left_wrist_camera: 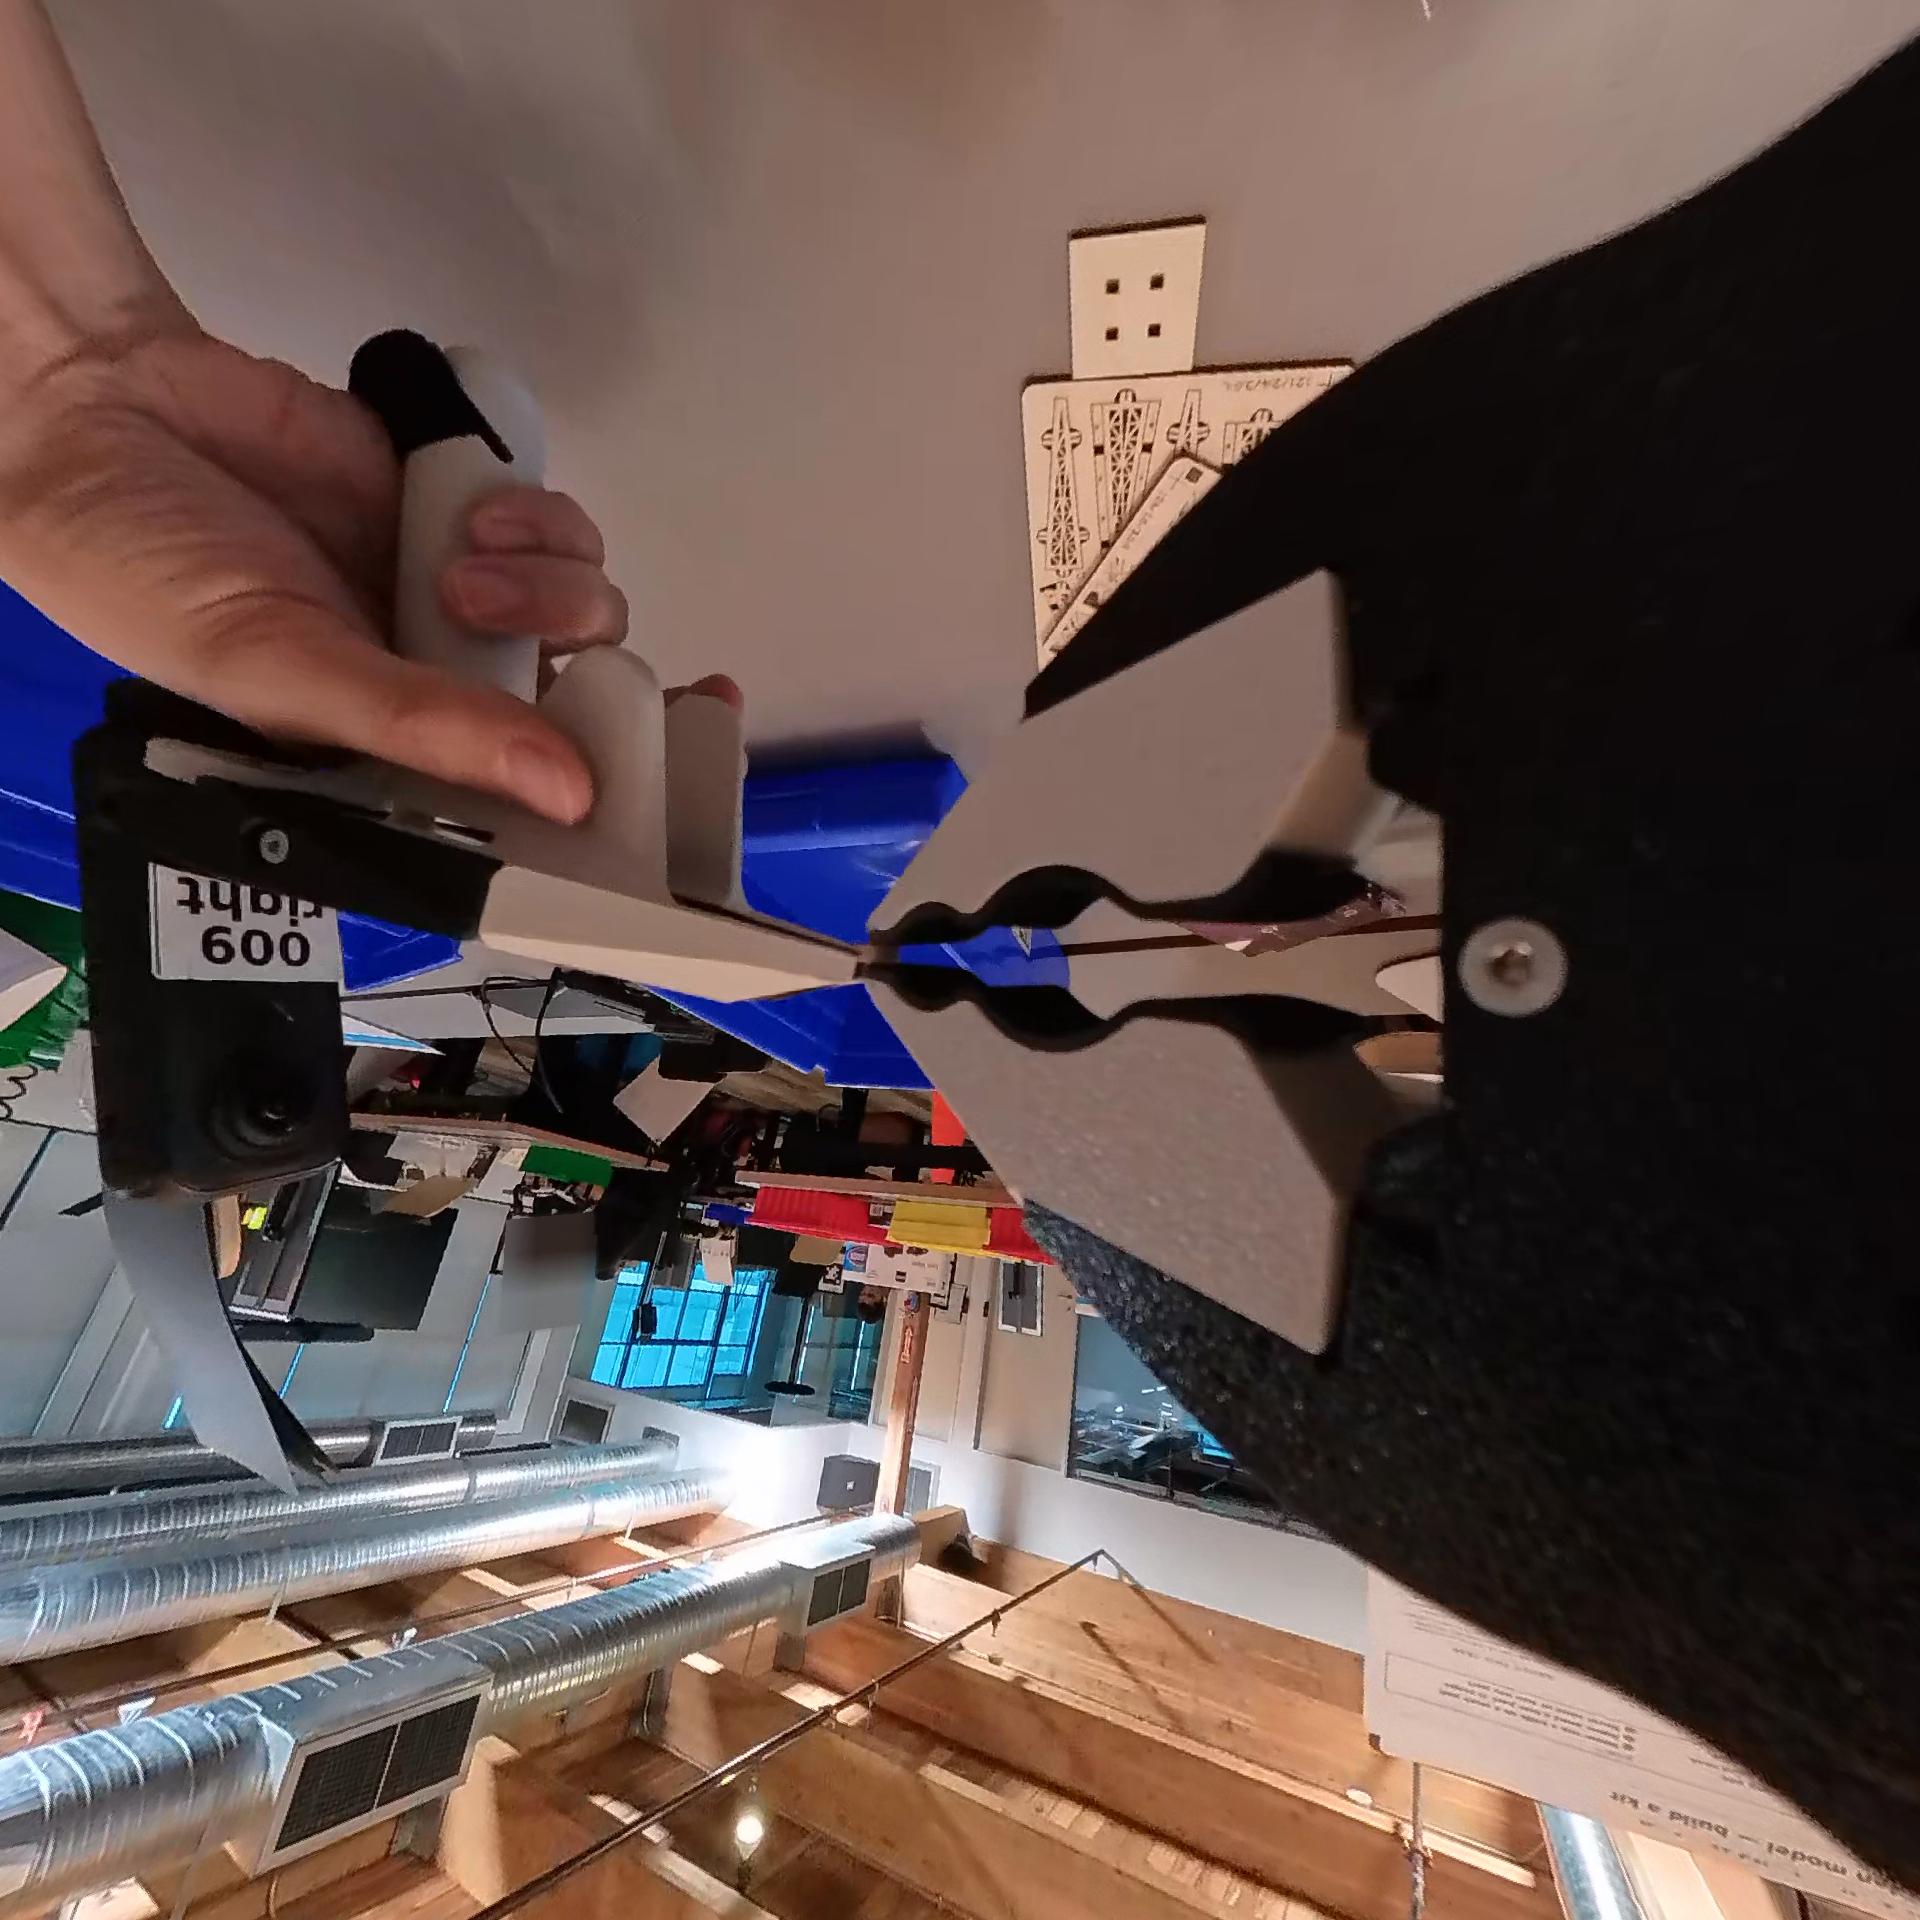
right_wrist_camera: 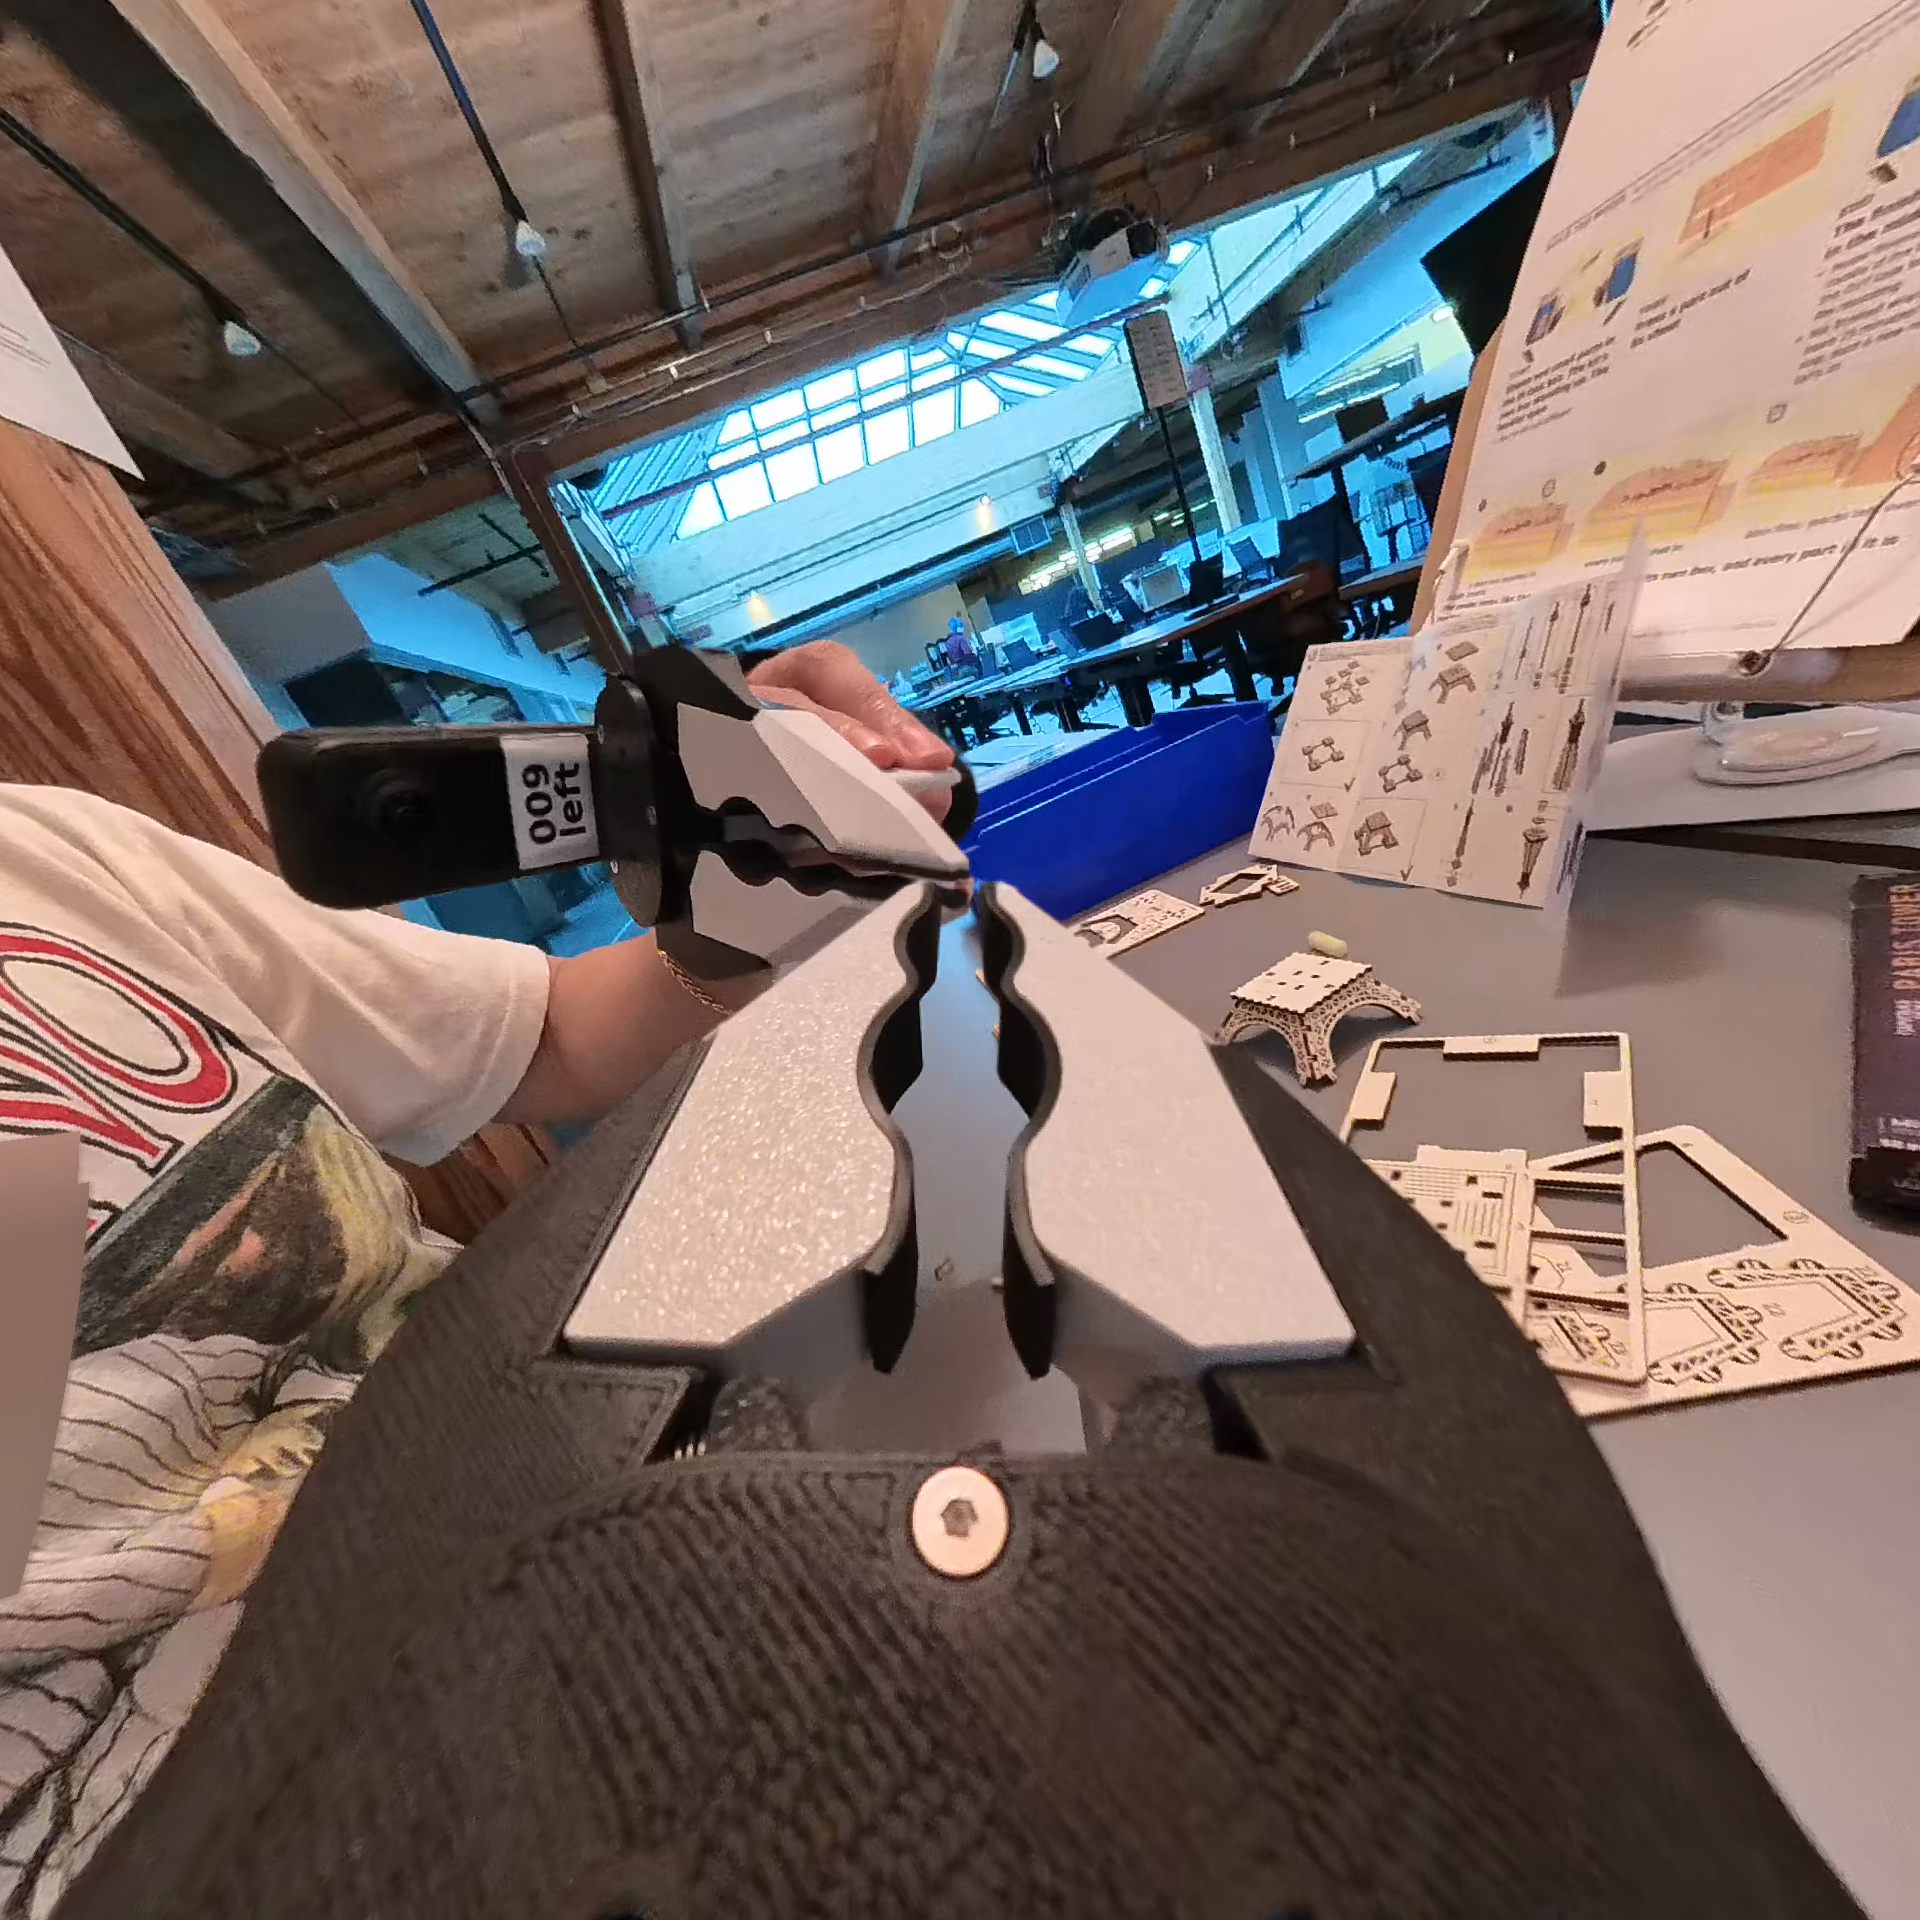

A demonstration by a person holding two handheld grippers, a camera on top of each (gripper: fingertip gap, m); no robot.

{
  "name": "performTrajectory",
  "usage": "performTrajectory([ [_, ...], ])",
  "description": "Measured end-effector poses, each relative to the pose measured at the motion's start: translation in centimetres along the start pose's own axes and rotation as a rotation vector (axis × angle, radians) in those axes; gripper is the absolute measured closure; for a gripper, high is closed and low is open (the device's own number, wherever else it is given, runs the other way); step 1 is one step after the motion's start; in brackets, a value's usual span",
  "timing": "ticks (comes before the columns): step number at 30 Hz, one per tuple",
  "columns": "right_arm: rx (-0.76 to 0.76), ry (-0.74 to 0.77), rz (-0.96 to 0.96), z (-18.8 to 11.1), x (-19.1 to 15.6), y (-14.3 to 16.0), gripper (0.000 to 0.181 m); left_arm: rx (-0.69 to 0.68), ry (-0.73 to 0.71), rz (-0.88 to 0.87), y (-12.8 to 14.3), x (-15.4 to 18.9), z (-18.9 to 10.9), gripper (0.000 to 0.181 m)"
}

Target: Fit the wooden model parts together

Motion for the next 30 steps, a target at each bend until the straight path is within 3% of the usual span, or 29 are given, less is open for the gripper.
performTrajectory([
  [10,-0.033,-0.054,0.033,0.5,0.3,1.1,0.181,0.041,-0.005,-0.046,0.6,1.0,-0.7,0.18],
  [19,0.058,-0.14,0.042,0.4,-0.4,0.2,0.181,0.217,-0.014,-0.505,0.1,-0.7,-2.5,0.168],
  [25,0.102,-0.215,0.144,1.2,-1.0,0.1,0.181,0.188,0.068,-0.502,0.4,0.2,-2.7,0.171],
  [30,0.077,-0.216,0.018,1.9,-1.5,0.6,0.181,0.253,0.105,-0.851,0.1,-0.4,-3.3,0.176],
])
Point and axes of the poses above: each gripper's, where its closed fingertips meet, z out along the fingers, y out of its underside, x = y × z across the jaws, the point moved 2 cm from there along -z, back along the fingers, and after that the axes turned 5 degrees about x, right-handed, at the moved point
